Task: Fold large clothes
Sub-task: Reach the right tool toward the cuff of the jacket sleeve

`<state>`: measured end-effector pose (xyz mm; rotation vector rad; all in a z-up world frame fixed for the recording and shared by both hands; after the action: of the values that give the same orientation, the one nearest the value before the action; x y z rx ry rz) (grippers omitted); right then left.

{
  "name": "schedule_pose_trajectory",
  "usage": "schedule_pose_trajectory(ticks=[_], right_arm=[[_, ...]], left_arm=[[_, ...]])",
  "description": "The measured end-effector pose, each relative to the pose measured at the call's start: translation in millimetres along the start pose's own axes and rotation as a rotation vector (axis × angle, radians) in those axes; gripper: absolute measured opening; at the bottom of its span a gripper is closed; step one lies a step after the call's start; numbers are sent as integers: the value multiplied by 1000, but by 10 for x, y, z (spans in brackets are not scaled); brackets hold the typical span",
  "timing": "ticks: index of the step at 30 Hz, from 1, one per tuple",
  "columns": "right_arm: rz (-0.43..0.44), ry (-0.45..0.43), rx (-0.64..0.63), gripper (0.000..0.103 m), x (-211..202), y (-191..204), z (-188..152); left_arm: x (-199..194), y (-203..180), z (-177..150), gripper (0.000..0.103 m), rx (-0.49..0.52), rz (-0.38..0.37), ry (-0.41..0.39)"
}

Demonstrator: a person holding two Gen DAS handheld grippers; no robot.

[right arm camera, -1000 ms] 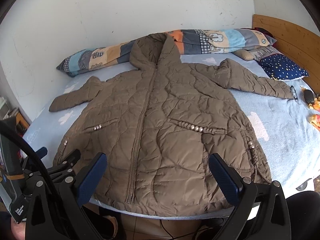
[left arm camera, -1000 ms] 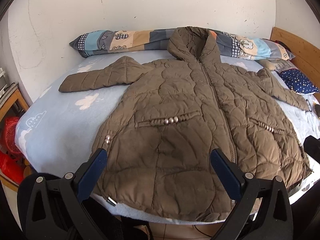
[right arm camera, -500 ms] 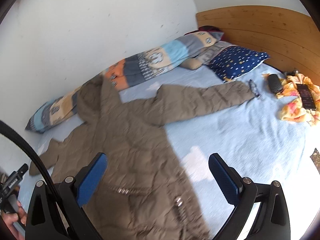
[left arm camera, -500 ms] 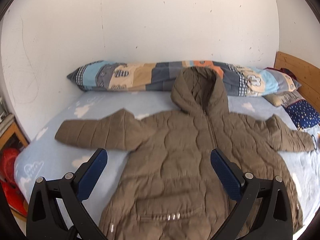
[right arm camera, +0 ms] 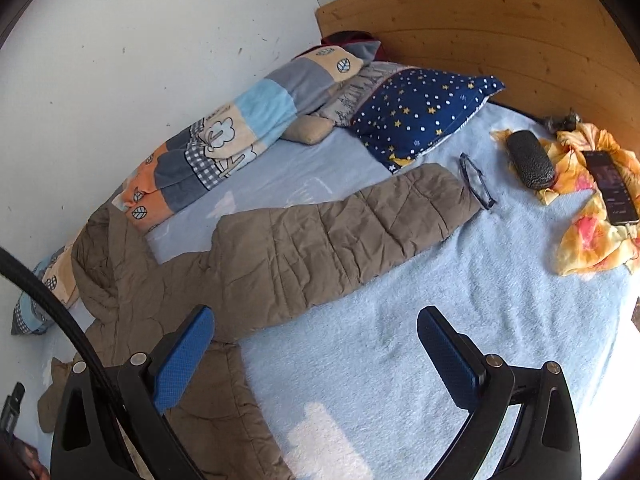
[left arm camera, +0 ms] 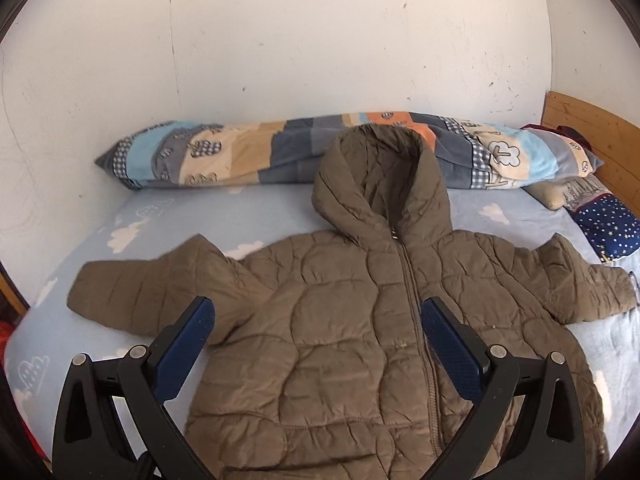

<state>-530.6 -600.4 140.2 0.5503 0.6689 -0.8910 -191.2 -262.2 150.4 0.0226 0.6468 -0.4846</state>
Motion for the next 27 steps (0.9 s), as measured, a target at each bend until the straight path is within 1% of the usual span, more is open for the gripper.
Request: schedule_pose_trajectory(ticks=[4, 7, 10, 12, 16, 18, 22, 25, 27], right_arm=[[38, 12, 58, 103, 295, -206, 165], [39, 28, 100, 103, 543, -418, 237], [14, 72, 176, 101, 764, -695, 237], [28, 82, 249, 96, 865, -873, 220], [-1, 77, 346, 95, 962, -1218, 192], [2, 88, 384, 87, 1019, -1359, 147], [5, 95, 460, 81, 1085, -1588, 78], [11, 88, 492, 77, 1149, -1683, 68], [23, 94, 505, 71, 1238, -1704, 62]], left_arm=[[44, -3, -66, 103, 13, 3, 16], [136, -44, -117, 103, 15, -5, 44], [410, -176, -191, 103, -6, -45, 141], [635, -319, -285, 103, 0, -63, 208], [892, -503, -445, 103, 10, -67, 265], [960, -596, -505, 103, 19, -88, 283], [1012, -725, -604, 103, 38, -92, 299], [1021, -777, -638, 103, 49, -93, 308], [1024, -791, -648, 103, 56, -90, 304]])
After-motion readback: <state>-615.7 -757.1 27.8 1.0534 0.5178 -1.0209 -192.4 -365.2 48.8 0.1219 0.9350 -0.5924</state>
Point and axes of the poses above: each gripper's, at about its wrist camera, not at the fingertips, and x roughly the way its jaws point, y to its left, z to its top, the point moved 6 cm from there along x, roughly the way its jaws point, and after that the axes turned 12 degrees about -x, right-handed, at the moved point
